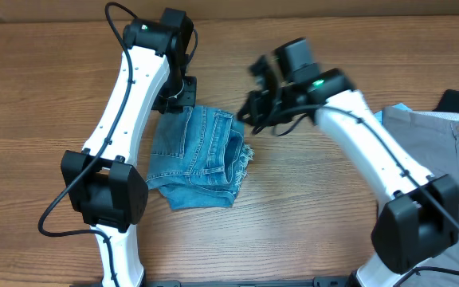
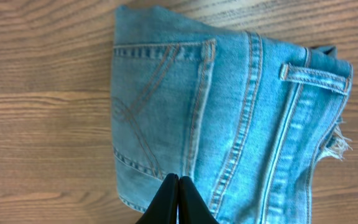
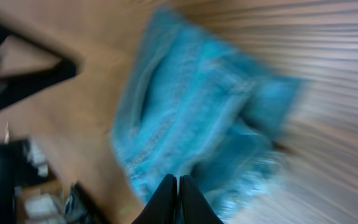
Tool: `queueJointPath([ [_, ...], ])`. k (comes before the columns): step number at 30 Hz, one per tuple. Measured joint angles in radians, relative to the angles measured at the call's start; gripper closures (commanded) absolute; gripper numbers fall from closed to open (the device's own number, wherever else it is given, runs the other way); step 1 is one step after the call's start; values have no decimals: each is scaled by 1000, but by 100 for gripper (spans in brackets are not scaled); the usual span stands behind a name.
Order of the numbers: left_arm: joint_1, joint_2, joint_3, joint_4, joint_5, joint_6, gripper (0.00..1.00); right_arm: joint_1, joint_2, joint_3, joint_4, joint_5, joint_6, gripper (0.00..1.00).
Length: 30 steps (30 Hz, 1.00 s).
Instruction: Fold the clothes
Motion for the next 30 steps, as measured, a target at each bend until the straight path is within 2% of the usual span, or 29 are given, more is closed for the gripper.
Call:
queueJointPath([
  [1,7,0,0,7,0,10,96,48,0,0,15,0,0,89],
  [4,37,0,0,23,5,18,96,155,14,0,45,68,30,72],
  [8,81,0,0,23,14,43,96,260,89,-10,46,190,109,70],
  [10,100,0,0,13,18,57,96,275,133,-22,26,233,155,75],
  [11,104,0,0,10,19,60,96,275,156,-30,16,249,175,82],
  [14,109,0,0,8,23,67,96,266,198,-55,-12,289,228,94],
  [22,108,0,0,9,63,86,95,257,204,-140,-1,319,356,96],
  [28,108,0,0,-9,81,97,87,237,193,-132,-63,322,375,96],
  [30,108,0,-1,-9,89,103,91,217,167,-122,-64,321,376,96],
])
